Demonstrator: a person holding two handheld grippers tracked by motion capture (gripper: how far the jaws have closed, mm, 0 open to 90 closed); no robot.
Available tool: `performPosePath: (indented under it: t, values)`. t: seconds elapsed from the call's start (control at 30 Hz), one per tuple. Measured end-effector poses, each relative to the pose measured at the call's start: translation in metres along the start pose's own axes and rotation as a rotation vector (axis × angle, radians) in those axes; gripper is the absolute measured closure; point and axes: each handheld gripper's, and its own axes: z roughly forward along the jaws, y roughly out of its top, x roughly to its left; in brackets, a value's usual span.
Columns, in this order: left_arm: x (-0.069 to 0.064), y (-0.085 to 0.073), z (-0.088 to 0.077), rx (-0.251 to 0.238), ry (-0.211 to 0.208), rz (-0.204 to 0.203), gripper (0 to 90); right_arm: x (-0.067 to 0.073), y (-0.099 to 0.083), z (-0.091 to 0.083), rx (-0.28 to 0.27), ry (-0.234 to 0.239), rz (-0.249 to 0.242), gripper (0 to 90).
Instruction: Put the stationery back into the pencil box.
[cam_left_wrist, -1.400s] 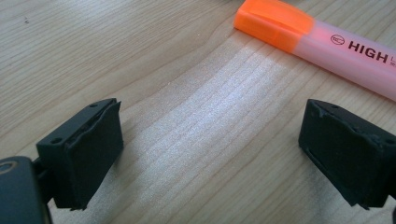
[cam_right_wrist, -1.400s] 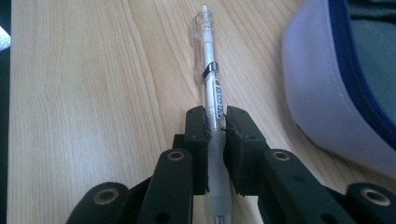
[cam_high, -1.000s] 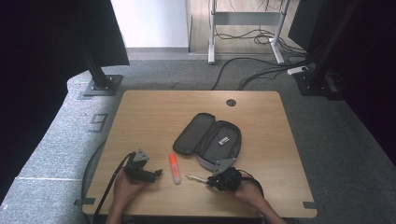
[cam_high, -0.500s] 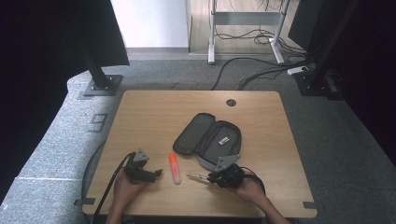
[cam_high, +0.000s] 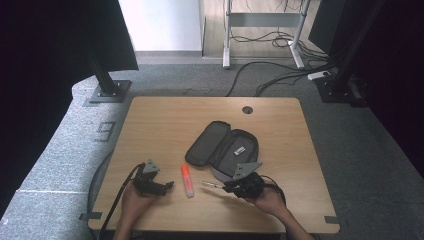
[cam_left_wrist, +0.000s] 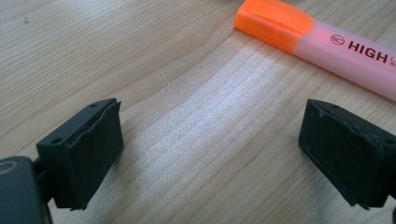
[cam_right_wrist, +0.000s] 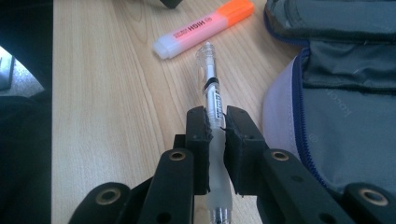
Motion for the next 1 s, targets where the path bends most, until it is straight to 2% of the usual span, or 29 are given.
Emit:
performPosePath:
  t: [0.67,1.0]
  values:
    - [0.000,0.000,0.000,0.000,0.000,0.000,6.1,-0.008,0.016,-0.020,-0.053,-0.027,0.006,78.7]
    - [0.000,0.000,0.000,0.000,0.000,0.000,6.1,-0.021,0.022,-0.033,-0.082,-0.085,0.024,78.7]
